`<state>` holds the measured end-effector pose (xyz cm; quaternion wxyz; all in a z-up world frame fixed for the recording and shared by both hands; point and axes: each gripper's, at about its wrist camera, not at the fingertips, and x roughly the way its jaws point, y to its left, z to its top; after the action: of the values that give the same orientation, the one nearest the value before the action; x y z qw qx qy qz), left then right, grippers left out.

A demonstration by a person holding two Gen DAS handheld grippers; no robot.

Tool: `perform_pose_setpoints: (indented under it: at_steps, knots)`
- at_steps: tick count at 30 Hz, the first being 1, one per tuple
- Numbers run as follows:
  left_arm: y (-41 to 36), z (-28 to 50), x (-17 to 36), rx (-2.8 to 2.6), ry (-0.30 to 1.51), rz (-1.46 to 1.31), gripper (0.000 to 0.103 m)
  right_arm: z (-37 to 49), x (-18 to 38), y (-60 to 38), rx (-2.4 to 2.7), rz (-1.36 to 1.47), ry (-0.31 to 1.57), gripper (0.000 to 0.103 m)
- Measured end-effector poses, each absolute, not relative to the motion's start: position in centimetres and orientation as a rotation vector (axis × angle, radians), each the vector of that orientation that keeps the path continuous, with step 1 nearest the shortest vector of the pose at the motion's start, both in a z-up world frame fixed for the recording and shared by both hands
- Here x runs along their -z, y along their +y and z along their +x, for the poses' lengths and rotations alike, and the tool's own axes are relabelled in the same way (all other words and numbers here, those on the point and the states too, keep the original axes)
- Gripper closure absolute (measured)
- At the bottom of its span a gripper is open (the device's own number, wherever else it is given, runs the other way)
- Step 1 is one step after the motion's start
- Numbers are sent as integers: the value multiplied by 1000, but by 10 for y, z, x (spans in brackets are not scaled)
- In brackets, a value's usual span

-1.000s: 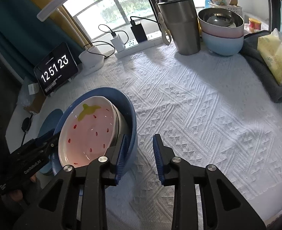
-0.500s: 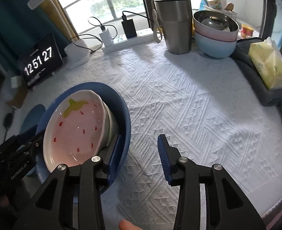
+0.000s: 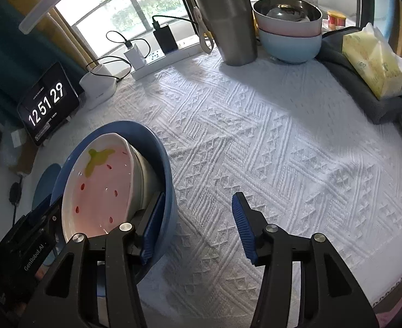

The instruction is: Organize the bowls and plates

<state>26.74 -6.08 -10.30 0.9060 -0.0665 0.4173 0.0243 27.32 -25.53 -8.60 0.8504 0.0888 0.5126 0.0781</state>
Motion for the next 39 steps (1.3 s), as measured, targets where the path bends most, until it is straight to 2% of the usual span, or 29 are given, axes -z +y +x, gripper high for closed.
perform_pose_setpoints:
  at_steps: [3,6,9,11,13,15,39]
  knots:
    - [-62,267,103,-55,860,-147,61,273,87,-257,-162,216,1076,50]
    - [-65,266,103,-54,848,-135,62,271,86,-256,-169,211,1061,56]
    - [-66,265,102,-43,846,-141,68,269,82,-249,-187,181,1036,70]
    - [-69,264,101,-36,837,-138,75,267,80,-242,-200,141,1016,87]
    - [-73,262,101,-32,828,-127,82,264,78,-233,-213,113,1001,92]
    - [-77,261,100,-18,820,-125,92,264,78,-232,-203,120,993,93]
    - [-88,256,95,41,812,-116,90,257,72,-248,-181,166,951,93]
